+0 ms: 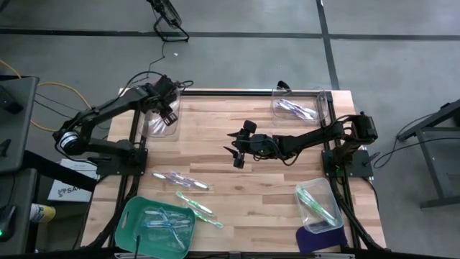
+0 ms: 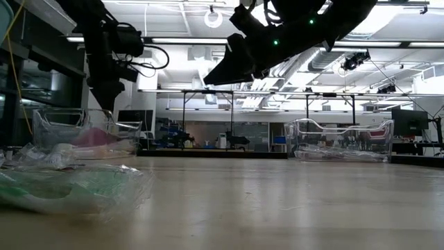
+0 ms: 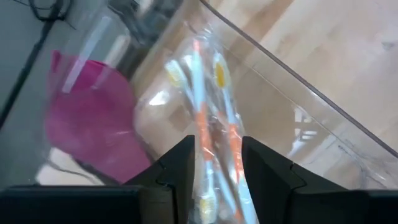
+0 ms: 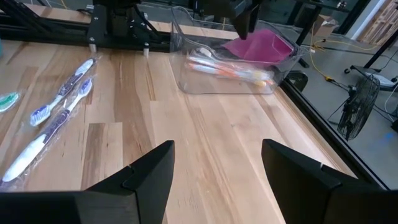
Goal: Pick & Place Toothbrushes
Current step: Put the purple toothbrush into the right transparent bin
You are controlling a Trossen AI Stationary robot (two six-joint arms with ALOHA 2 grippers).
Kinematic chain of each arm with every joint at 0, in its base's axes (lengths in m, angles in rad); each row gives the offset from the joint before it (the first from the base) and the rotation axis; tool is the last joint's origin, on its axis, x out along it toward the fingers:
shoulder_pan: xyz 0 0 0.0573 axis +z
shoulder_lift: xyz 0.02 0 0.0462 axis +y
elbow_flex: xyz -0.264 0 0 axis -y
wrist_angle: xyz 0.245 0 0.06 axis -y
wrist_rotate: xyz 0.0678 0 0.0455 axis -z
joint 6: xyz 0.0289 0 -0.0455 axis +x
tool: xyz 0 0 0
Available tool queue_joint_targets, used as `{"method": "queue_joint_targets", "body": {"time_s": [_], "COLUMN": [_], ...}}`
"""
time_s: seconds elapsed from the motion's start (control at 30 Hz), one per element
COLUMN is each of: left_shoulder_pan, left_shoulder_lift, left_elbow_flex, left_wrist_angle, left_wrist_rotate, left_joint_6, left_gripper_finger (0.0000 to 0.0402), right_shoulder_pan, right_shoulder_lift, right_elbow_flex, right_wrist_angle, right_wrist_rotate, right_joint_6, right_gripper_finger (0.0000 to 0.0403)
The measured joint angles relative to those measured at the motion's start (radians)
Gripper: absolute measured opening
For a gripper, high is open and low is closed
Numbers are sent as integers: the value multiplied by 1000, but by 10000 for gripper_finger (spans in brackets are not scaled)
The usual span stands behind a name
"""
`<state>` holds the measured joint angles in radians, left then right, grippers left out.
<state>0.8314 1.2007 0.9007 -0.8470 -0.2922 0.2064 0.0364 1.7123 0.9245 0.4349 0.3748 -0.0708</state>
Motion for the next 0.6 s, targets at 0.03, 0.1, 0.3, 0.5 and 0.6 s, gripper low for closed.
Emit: {"method": "queue_joint_targets", "body": {"time_s": [0.03, 0.1, 0.3, 0.5, 0.6], "left_shoulder_pan": [0, 0, 0, 0, -3], "left_shoulder_lift": [0, 0, -1, -10, -47], "left_elbow_flex": [10, 30, 57, 57, 57], "left_wrist_angle": [-3, -20, -35, -33, -38], "left_wrist_rotate": [-6, -9, -10, 33, 94], "left_joint_6": [4, 7, 10, 99, 131], "left_gripper_finger": [127, 127, 127, 127, 127], "right_shoulder_pan": [0, 0, 0, 0, 0], "right_shoulder_lift": [0, 0, 0, 0, 0], "right_elbow_flex": [0, 0, 0, 0, 0], "right_wrist_angle": [0, 0, -8, -23, -33], "right_wrist_rotate": [0, 0, 0, 0, 0], "right_joint_6": [0, 0, 0, 0, 0], "right_gripper_finger": [235, 235, 235, 235, 235]}}
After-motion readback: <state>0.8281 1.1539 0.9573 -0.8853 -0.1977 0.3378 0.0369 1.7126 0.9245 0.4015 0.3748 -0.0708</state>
